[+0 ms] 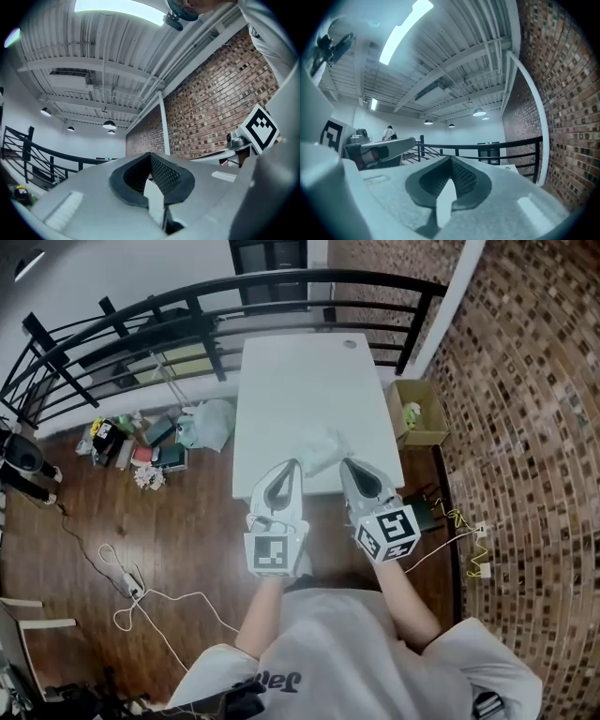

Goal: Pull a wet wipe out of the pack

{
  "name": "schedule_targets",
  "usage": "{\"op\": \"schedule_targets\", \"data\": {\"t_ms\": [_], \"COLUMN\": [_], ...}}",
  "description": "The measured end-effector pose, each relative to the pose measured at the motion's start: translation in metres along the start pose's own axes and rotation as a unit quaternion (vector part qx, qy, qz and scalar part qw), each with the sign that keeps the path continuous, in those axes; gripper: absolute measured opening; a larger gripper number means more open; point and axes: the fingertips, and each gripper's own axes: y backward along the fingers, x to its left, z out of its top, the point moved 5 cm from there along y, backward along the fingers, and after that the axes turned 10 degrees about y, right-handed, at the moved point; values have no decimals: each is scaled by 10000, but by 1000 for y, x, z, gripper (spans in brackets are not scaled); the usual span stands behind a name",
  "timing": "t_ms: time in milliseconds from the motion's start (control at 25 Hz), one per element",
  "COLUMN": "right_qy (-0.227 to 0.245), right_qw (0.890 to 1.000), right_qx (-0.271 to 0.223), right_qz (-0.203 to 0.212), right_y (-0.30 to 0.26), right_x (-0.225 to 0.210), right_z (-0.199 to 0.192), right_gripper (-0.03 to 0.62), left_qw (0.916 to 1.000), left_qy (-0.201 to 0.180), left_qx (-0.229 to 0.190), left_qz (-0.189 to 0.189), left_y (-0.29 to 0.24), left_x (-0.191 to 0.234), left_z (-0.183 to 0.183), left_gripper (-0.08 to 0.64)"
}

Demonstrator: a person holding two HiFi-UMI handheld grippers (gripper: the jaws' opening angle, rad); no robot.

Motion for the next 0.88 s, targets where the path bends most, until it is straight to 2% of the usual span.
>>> {"op": "schedule_targets", "data": {"t_ms": [160, 360, 520, 720, 880], "right_qy": [-72, -447, -490, -293, 475], "right_qw": [9994, 9952, 9937, 9902, 9844], "right_qx": [325, 787, 963, 1361, 1654], "right_qz": [-73, -382, -298, -97, 358], "right_y": [-29, -40, -53, -58, -73], "right_x": [-14, -59, -99, -151, -195], "right_z": [-20, -60, -83, -107, -110], "right_gripper": [-8, -8, -9, -8, -8], "left_qw": [9995, 9974, 9964, 9942, 9918], "left_qy": [192, 353, 245, 195, 300], "left_qx": [243, 623, 814, 1050, 1188], "left_qz": [7, -25, 18, 154, 364], "left_y": [-30, -55, -79, -97, -105], "left_x": [31, 44, 53, 66, 80], "left_z": [-21, -55, -74, -93, -108], "left_gripper": [15, 15, 15, 15, 15]}}
